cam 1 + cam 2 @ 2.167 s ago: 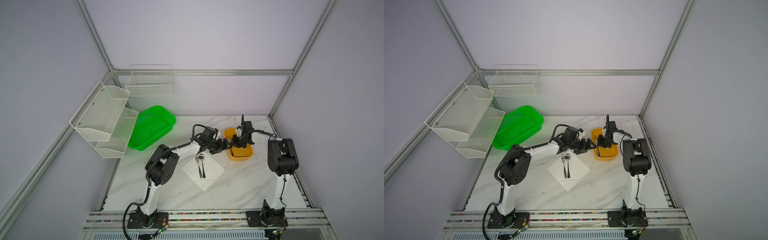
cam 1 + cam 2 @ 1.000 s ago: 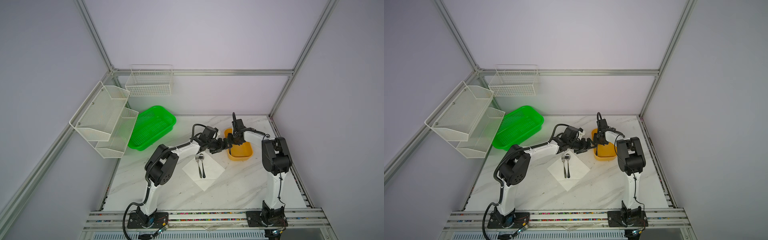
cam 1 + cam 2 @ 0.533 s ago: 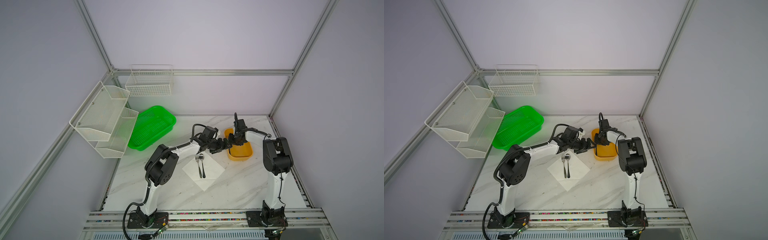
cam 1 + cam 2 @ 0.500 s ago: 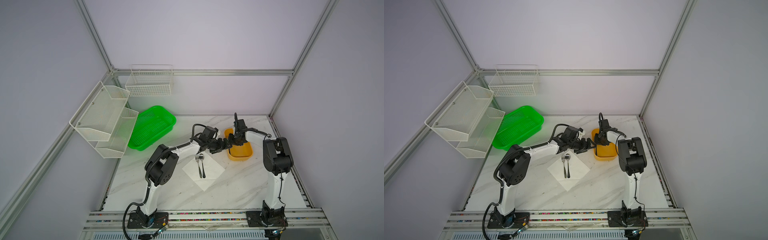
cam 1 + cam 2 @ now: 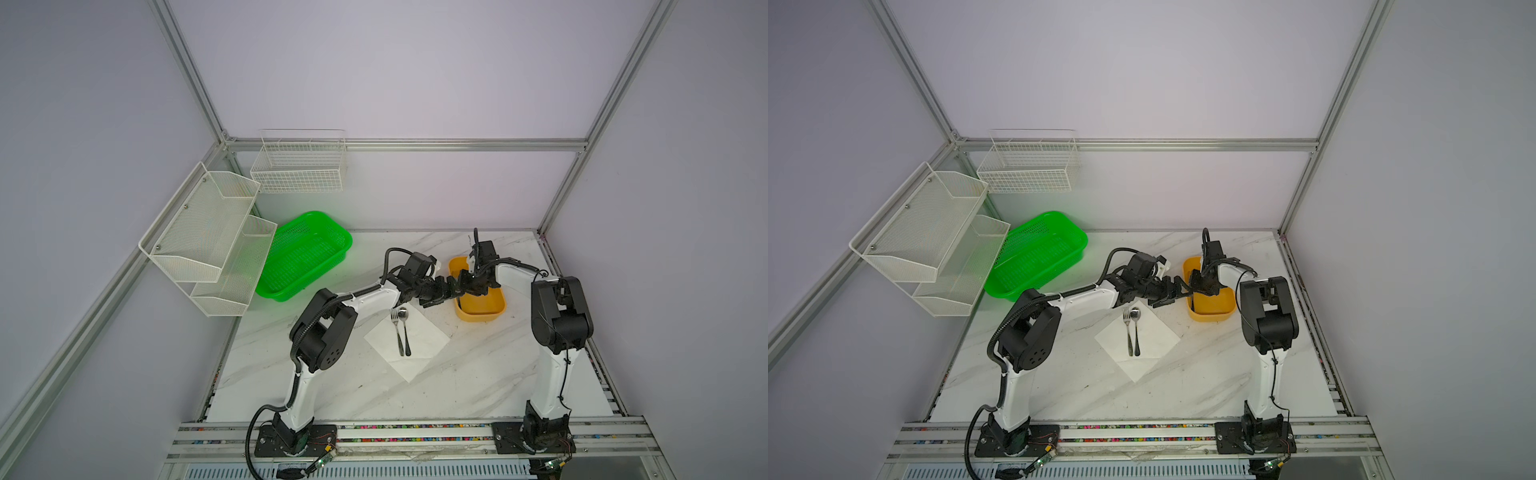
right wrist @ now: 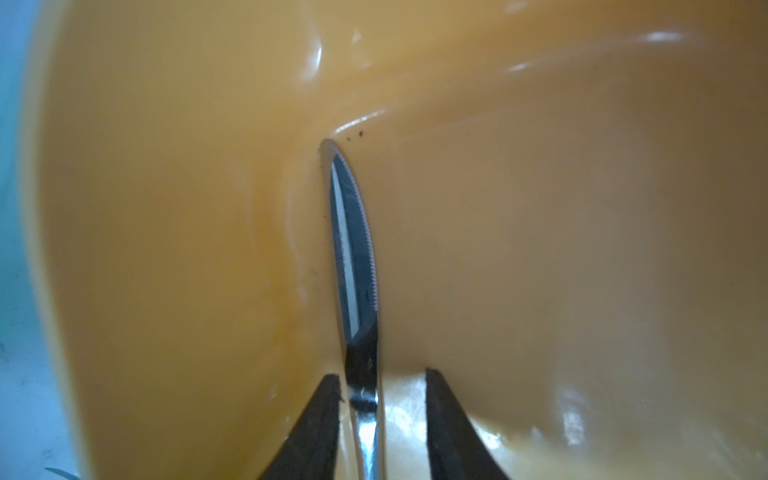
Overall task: Place the utensils on the paper napkin and roll it up
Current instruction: 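Lift the knife upright out of the yellow tray with the right gripper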
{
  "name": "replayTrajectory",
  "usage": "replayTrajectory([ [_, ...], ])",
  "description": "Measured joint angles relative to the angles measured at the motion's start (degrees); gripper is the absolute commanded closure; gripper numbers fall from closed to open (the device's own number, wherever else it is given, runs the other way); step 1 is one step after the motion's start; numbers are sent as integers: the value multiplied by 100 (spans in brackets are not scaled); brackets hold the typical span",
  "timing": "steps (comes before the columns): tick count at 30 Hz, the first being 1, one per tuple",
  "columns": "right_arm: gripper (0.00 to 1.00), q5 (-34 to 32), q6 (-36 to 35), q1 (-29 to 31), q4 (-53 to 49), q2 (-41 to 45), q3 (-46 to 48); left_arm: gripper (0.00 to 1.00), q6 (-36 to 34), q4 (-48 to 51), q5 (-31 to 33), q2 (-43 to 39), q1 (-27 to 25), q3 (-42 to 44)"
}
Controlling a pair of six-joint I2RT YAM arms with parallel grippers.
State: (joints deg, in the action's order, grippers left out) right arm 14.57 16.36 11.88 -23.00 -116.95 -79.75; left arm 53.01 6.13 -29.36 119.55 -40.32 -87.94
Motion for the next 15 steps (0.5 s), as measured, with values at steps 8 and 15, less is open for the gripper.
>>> replayTrajectory([
  [8,79,-1069,-15,291,-4,-129,-125,10,2,-72,-2,0,0,0],
  [15,79,-1567,0,354,98,-111,-44,10,13,-83,-2,0,0,2],
])
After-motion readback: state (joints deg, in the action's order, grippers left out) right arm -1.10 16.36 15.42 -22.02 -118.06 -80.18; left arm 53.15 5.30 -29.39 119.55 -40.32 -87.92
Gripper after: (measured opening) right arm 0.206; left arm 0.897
